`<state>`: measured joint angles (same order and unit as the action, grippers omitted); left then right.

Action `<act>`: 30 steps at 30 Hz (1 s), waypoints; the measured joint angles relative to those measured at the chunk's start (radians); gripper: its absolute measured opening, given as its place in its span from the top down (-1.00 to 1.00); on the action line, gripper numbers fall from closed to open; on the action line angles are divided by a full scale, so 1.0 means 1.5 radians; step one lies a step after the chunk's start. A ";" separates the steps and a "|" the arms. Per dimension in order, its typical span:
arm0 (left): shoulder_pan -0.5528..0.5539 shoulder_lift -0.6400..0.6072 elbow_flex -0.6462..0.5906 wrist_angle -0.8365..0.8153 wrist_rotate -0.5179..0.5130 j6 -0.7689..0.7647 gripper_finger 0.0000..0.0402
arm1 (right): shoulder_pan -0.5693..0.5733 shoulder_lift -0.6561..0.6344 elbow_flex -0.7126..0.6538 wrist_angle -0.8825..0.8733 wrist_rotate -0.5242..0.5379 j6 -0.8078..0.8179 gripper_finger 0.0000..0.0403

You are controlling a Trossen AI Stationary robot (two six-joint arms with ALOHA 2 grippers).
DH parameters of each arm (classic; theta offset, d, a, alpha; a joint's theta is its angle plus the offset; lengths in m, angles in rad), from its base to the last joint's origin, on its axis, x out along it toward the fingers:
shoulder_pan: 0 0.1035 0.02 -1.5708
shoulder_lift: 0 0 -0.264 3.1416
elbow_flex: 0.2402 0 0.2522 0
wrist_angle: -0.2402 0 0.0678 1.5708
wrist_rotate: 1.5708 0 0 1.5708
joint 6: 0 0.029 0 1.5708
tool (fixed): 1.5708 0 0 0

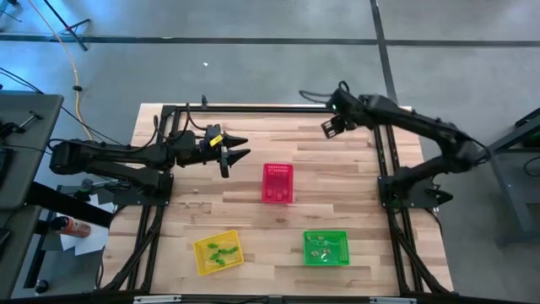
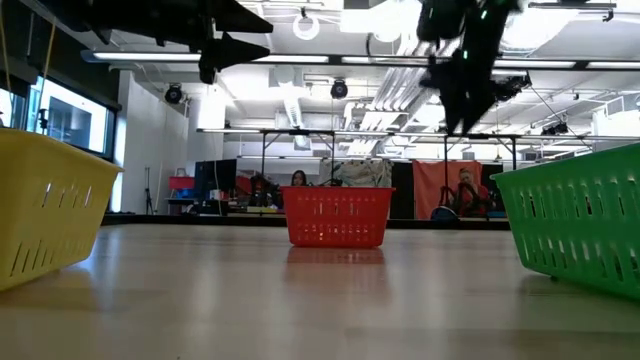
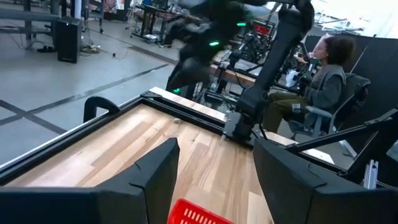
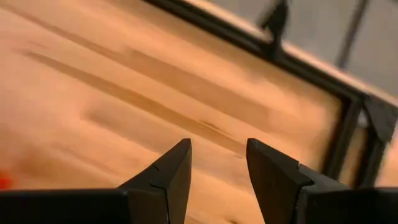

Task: Sort Halloween decoration
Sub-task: Put the white skull toy into the green bin

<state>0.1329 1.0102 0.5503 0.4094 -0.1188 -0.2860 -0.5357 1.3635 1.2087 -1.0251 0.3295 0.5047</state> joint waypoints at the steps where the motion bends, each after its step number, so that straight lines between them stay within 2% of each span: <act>1: 0.000 0.000 0.000 0.000 0.000 0.000 0.02 | -0.032 0.023 0.006 -0.017 -0.011 -0.007 0.26; 7: 0.000 0.000 0.000 -0.001 0.000 0.000 0.02 | -0.188 0.148 -0.019 -0.061 -0.112 -0.053 0.26; 15: 0.000 0.000 0.000 0.000 0.000 0.000 0.02 | -0.319 0.275 -0.020 -0.119 -0.096 -0.026 0.26; 25: 0.000 0.000 0.000 0.003 0.000 0.000 0.02 | -0.318 0.319 -0.012 -0.108 -0.036 0.059 0.31; 28: 0.000 0.000 0.000 0.003 0.000 0.001 0.02 | -0.311 0.333 -0.012 -0.093 0.002 0.106 0.43; 30: 0.000 0.000 0.000 0.004 0.000 0.001 0.02 | -0.306 0.340 -0.015 -0.093 0.032 0.129 0.58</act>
<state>0.1329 1.0104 0.5503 0.4149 -0.1192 -0.2843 -0.9945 1.8738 1.1868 -1.1640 0.3768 0.6979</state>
